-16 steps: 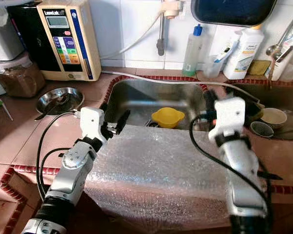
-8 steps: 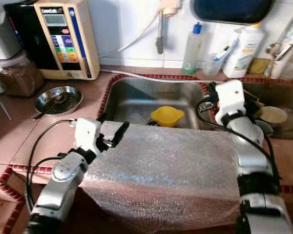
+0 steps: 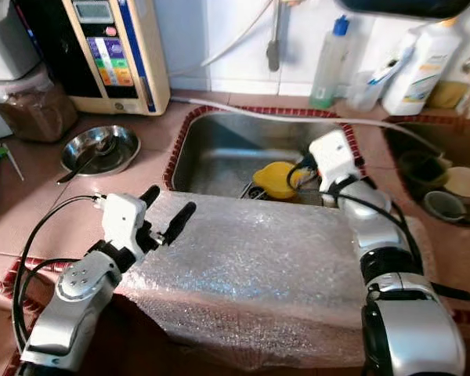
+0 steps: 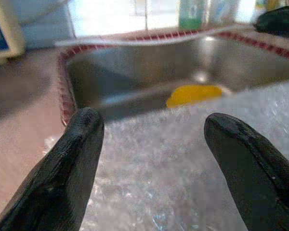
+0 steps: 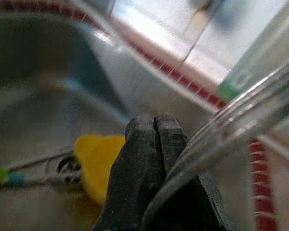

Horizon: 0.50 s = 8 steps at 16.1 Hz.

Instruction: Kitchen organization

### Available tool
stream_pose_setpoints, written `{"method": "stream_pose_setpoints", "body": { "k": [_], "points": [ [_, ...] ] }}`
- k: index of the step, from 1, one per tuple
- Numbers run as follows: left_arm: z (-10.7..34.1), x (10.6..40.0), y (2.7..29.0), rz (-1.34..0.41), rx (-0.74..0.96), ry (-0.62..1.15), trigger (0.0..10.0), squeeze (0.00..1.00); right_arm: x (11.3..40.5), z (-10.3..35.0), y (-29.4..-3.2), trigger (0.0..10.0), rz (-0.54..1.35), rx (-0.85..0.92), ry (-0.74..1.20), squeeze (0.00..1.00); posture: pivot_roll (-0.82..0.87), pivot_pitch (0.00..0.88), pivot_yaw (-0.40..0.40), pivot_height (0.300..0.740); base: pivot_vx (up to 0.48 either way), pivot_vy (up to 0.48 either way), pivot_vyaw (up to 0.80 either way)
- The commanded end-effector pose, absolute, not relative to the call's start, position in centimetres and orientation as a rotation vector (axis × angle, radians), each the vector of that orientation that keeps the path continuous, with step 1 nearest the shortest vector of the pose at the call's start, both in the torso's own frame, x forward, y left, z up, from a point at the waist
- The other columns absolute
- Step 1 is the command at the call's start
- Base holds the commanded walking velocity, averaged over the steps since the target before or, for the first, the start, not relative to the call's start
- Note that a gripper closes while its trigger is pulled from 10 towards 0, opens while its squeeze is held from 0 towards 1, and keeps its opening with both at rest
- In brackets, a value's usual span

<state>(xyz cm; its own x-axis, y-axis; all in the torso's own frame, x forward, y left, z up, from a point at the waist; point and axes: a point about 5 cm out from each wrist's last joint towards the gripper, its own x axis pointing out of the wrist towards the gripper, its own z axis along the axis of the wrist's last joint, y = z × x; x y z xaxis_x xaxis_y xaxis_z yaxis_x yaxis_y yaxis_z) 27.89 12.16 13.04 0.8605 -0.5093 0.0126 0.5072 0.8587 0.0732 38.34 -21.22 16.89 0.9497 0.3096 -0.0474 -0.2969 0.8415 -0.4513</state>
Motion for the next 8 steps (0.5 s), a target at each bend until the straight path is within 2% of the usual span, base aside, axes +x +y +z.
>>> {"method": "stream_pose_setpoints", "body": {
  "k": [1, 3, 5, 7, 8],
  "points": [
    [12.9, 27.2, 11.8, -0.594, 0.075, -0.005, 10.0, 0.0, 38.5, 17.1, -21.6, 0.0, 0.347, -0.536, 0.001, 0.0, 0.23, 0.157, 0.059, 0.74, 0.0, 0.0, 0.0],
    [13.0, 26.7, 11.3, -0.641, 0.057, 0.006, 10.0, 0.0, 38.6, 17.0, -21.7, 0.0, 0.368, -0.566, 0.039, 0.0, 0.23, 0.162, 0.058, 0.74, 0.0, 0.0, 0.0],
    [12.9, 25.3, 10.3, -0.808, 0.02, 0.047, 10.0, 0.0, 38.8, 16.9, -21.2, 0.0, 0.389, -0.617, 0.053, 0.0, 0.24, 0.166, 0.054, 0.74, 0.0, 0.0, 0.0],
    [12.8, 24.8, 10.2, -0.852, 0.05, 0.054, 10.0, 0.0, 39.0, 17.1, -20.4, 1.6, 0.416, -0.658, 0.048, 0.0, 0.24, 0.166, 0.054, 0.74, 0.0, 0.0, 0.0],
    [12.9, 24.9, 10.3, -0.837, 0.044, 0.052, 10.0, 0.0, 39.1, 17.3, -19.9, 3.1, 0.432, -0.675, 0.041, 0.0, 0.25, 0.164, 0.05, 0.74, 0.0, 0.0, 0.0]
  ]
}}
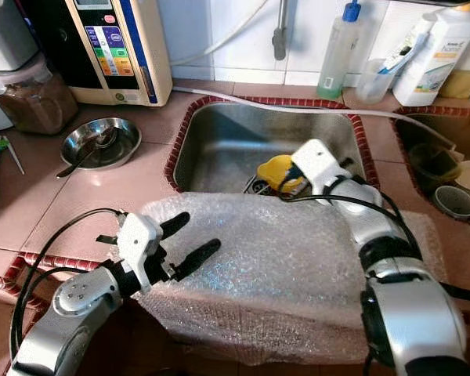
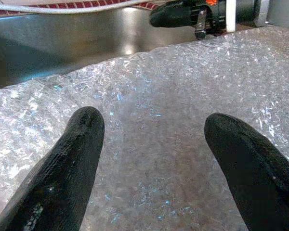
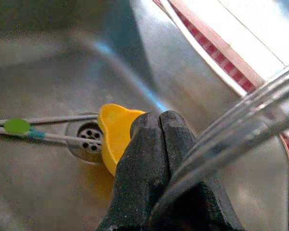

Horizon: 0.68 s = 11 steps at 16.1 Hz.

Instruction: Kitchen organization

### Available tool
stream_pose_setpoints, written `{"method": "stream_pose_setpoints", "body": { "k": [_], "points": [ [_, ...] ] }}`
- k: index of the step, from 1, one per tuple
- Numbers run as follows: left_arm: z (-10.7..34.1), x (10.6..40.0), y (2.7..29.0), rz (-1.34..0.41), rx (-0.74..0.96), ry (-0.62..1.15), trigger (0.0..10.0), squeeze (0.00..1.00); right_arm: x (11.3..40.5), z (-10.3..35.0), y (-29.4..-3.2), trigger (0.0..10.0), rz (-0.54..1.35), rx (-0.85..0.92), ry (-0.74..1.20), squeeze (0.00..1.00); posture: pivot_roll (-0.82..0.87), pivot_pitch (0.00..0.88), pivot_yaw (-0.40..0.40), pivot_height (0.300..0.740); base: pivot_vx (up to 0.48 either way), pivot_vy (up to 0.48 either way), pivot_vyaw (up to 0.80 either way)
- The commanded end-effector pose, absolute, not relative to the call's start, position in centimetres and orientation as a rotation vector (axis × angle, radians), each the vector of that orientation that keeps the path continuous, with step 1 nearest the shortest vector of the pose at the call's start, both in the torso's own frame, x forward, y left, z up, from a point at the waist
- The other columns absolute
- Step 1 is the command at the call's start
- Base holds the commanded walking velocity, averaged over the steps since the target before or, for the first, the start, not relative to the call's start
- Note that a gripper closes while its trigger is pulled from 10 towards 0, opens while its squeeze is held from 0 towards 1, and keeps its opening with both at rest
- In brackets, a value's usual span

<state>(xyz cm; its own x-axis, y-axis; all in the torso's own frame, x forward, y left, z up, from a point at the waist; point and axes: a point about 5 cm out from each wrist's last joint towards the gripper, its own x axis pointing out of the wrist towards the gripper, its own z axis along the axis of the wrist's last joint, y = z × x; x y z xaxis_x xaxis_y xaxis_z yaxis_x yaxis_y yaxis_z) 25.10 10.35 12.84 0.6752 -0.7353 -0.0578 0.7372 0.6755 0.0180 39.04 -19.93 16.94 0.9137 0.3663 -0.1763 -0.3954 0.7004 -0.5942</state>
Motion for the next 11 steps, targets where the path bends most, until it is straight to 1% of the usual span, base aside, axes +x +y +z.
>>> {"method": "stream_pose_setpoints", "body": {
  "k": [1, 2, 3, 4, 5, 7, 9, 11],
  "points": [
    [12.9, 24.9, 10.3, -0.832, 0.038, 0.055, 10.0, 0.0, 39.3, 17.4, -19.5, 10.0, 0.442, -0.708, 0.032, 0.0, 0.25, 0.164, 0.05, 0.74, 0.0, 0.0, 0.0],
    [13.1, 25.1, 10.3, -0.822, 0.027, 0.056, 10.0, 0.0, 39.5, 17.8, -18.5, 10.0, 0.469, -0.738, 0.015, 0.0, 0.25, 0.162, 0.046, 0.74, 0.0, 0.0, 0.0],
    [13.5, 25.3, 10.3, -0.81, 0.008, 0.051, 10.0, 0.0, 39.7, 18.1, -17.8, 10.0, 0.481, -0.737, -0.001, 0.65, 0.24, 0.16, 0.045, 0.74, 0.0, 0.0, 0.0],
    [14.0, 25.6, 10.1, -0.802, -0.014, 0.044, 10.0, 0.0, 39.7, 18.3, -17.3, 10.0, 0.497, -0.715, -0.02, 1.0, 0.24, 0.156, 0.044, 0.74, 0.0, 0.0, 0.0],
    [15.0, 26.2, 9.6, -0.804, -0.022, 0.006, 10.0, 0.0, 39.6, 18.1, -16.5, 10.0, 0.527, -0.711, -0.052, 1.0, 0.24, 0.146, 0.041, 0.74, 0.0, 0.0, 0.0],
    [15.7, 26.7, 9.4, -0.805, -0.021, -0.018, 10.0, 0.0, 39.3, 17.5, -16.1, 10.0, 0.545, -0.7, -0.065, 1.0, 0.24, 0.143, 0.042, 0.74, 0.0, 0.0, 0.0],
    [16.1, 27.1, 9.2, -0.806, -0.022, -0.03, 10.0, 0.0, 38.4, 15.8, -16.2, 10.0, 0.575, -0.71, -0.054, 1.0, 0.23, 0.136, 0.047, 0.74, 0.0, 0.0, 0.0],
    [16.2, 27.3, 9.2, -0.808, -0.021, -0.033, 10.0, 0.0, 37.8, 14.6, -16.8, 10.0, 0.571, -0.743, -0.04, 1.0, 0.23, 0.13, 0.053, 0.74, 0.0, 0.0, 0.0]
  ]
}}
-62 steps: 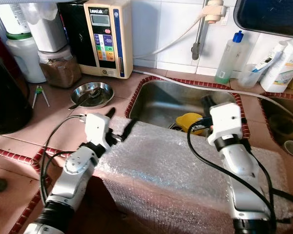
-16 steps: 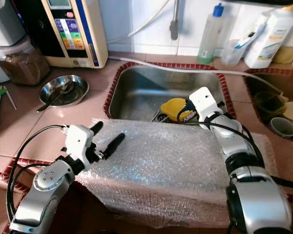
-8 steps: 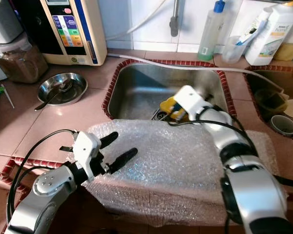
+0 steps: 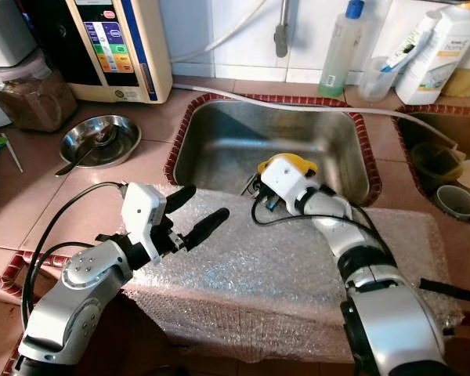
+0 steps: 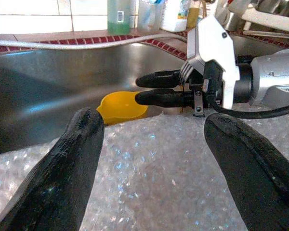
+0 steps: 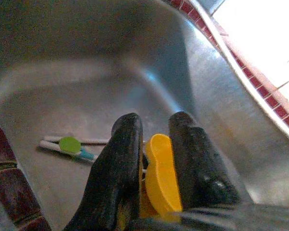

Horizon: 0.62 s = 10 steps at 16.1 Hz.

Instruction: Kitchen organization

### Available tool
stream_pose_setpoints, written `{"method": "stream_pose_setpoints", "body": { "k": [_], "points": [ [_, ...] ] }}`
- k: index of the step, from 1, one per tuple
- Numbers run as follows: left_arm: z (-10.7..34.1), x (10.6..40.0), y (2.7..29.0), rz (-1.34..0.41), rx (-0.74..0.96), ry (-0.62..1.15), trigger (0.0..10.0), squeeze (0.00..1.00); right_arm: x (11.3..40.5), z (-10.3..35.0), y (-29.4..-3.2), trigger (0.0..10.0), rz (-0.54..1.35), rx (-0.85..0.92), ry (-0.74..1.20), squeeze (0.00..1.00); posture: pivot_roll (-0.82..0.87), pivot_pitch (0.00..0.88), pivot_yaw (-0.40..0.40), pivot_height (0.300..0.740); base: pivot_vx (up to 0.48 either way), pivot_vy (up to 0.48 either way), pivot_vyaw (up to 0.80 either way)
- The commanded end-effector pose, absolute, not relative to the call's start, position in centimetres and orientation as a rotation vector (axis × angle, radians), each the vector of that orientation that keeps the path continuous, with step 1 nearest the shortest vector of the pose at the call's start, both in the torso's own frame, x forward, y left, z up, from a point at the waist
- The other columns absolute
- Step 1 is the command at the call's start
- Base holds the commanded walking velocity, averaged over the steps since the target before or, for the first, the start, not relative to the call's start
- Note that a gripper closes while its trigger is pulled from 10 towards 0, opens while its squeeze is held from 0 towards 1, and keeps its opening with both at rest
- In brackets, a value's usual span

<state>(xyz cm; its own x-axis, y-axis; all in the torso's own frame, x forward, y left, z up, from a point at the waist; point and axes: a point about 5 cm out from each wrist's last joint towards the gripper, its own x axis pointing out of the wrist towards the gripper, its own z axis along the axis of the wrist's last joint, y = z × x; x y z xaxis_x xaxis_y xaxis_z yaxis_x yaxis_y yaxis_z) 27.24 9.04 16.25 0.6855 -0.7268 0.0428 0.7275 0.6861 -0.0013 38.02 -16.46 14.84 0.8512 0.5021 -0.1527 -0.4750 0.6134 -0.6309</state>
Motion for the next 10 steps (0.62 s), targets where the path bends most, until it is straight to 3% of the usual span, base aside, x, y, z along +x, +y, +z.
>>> {"method": "stream_pose_setpoints", "body": {
  "k": [1, 2, 8, 10],
  "points": [
    [16.2, 27.3, 9.2, -0.808, -0.021, -0.033, 10.0, 0.0, 37.8, 14.6, -16.8, 10.0, 0.571, -0.743, -0.04, 1.0, 0.23, 0.13, 0.053, 0.74, 0.0, 0.0, 0.0],
    [16.1, 27.3, 9.2, -0.821, -0.014, -0.022, 10.0, 0.0, 37.9, 14.8, -18.4, 10.0, 0.482, -0.744, -0.033, 1.0, 0.22, 0.124, 0.062, 0.74, 0.0, 0.0, 0.0],
    [16.3, 27.9, 9.1, -0.805, -0.013, -0.032, 10.0, 0.0, 38.8, 17.7, -19.7, 10.0, 0.303, -0.756, -0.146, 1.0, 0.22, 0.109, 0.065, 0.74, 0.0, 0.0, 0.0],
    [16.3, 28.0, 9.0, -0.807, -0.015, -0.033, 10.0, 0.0, 38.9, 18.1, -20.1, 10.0, 0.302, -0.676, -0.128, 1.0, 0.21, 0.1, 0.067, 0.74, 0.0, 0.0, 0.0]
  ]
}}
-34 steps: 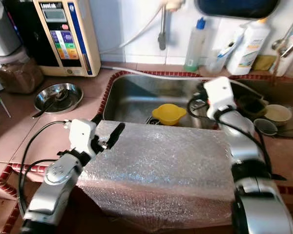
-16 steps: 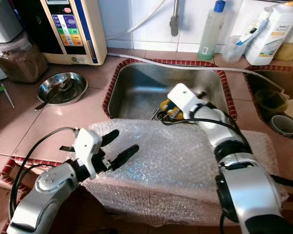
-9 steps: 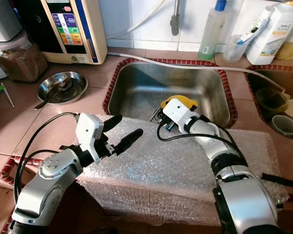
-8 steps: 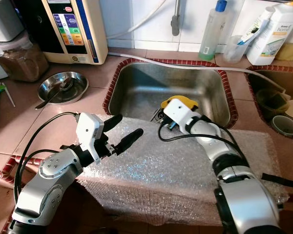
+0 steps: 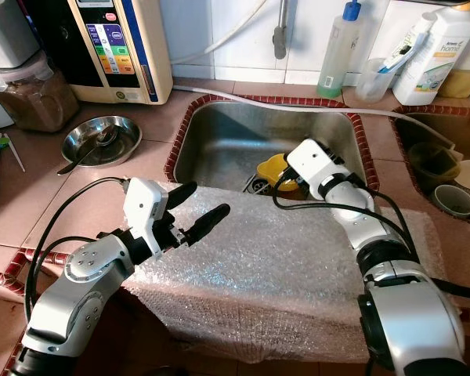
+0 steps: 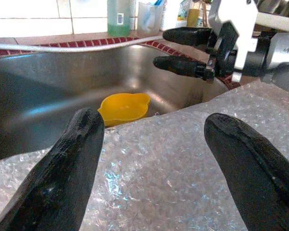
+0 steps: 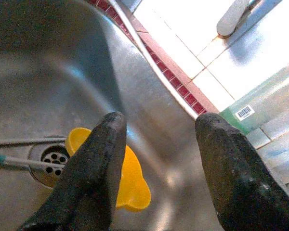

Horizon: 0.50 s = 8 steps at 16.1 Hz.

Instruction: Kitchen organization

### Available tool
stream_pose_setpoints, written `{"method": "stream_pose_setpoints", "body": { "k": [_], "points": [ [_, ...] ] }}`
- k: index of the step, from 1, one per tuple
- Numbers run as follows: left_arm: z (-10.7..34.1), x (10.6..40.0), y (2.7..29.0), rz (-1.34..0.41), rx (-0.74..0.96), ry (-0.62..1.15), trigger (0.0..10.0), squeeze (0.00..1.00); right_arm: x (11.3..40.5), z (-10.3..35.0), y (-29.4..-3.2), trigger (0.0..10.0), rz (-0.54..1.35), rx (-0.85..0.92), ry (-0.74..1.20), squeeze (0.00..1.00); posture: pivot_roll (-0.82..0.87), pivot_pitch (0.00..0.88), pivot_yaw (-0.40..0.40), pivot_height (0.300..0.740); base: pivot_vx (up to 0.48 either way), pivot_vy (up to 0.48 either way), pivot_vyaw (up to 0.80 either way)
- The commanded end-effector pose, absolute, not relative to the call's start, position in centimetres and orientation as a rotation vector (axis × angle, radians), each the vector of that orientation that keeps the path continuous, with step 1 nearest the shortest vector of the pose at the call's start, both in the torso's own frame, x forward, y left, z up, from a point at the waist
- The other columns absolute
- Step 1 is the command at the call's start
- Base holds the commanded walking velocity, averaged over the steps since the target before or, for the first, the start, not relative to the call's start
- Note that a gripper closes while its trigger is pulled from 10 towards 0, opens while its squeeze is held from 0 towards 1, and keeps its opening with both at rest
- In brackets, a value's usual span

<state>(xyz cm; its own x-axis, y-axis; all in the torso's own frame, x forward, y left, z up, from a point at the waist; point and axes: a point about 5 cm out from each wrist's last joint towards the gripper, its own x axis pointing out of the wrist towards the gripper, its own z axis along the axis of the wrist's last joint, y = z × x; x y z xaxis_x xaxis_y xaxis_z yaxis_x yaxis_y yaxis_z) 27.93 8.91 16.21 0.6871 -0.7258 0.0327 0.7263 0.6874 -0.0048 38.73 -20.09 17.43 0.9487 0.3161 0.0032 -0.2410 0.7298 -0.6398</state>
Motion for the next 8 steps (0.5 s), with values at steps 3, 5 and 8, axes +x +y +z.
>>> {"method": "stream_pose_setpoints", "body": {
  "k": [3, 5, 8],
  "points": [
    [16.0, 27.9, 8.8, -0.821, -0.012, -0.023, 10.0, 0.0, 39.4, 18.4, -21.0, 10.0, 0.255, -0.479, -0.07, 1.0, 0.21, 0.103, 0.076, 0.74, 0.0, 0.0, 0.0],
    [16.1, 28.4, 9.1, -0.778, 0.014, -0.041, 10.0, 0.0, 39.5, 19.3, -20.8, 10.0, 0.257, -0.458, -0.117, 1.0, 0.2, 0.098, 0.076, 0.74, 0.0, 0.0, 0.0],
    [17.3, 31.3, 10.7, -0.531, 0.006, -0.125, 10.0, 0.0, 38.4, 19.8, -17.6, 10.0, 0.459, -0.436, -0.276, 1.0, 0.17, 0.087, 0.062, 0.74, 0.0, 0.0, 0.0]
  ]
}}
